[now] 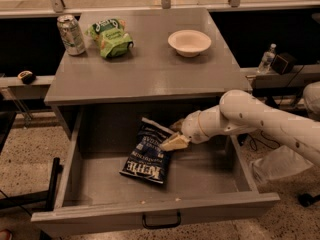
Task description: Pick blue chip bag from top drawer and place on counter
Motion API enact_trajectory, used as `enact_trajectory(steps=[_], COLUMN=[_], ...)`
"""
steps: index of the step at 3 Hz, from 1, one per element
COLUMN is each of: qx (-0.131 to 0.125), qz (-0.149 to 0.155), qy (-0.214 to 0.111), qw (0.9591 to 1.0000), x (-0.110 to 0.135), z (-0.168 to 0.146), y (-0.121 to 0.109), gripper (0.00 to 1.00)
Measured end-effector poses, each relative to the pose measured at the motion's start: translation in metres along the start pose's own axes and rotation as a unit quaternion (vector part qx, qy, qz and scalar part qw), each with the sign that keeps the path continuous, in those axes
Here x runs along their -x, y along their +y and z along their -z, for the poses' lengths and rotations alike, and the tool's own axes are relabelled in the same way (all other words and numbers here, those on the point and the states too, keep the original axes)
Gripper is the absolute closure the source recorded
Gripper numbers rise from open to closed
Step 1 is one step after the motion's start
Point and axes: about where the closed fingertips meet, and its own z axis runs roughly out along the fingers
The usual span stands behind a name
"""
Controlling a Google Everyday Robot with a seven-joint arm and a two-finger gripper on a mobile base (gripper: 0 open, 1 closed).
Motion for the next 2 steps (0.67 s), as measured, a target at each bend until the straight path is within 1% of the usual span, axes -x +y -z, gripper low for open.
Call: enact_trajectory(steps=[1, 2], qx=[0.016, -0.013], qz=[0.006, 0.082], qy=[-0.020, -0.026], qw=[0.9997, 0.9962], x=[0.005, 0.040], z=[-0.007, 0.028], y=[0.001, 0.032], gripper=[0.79, 1.00])
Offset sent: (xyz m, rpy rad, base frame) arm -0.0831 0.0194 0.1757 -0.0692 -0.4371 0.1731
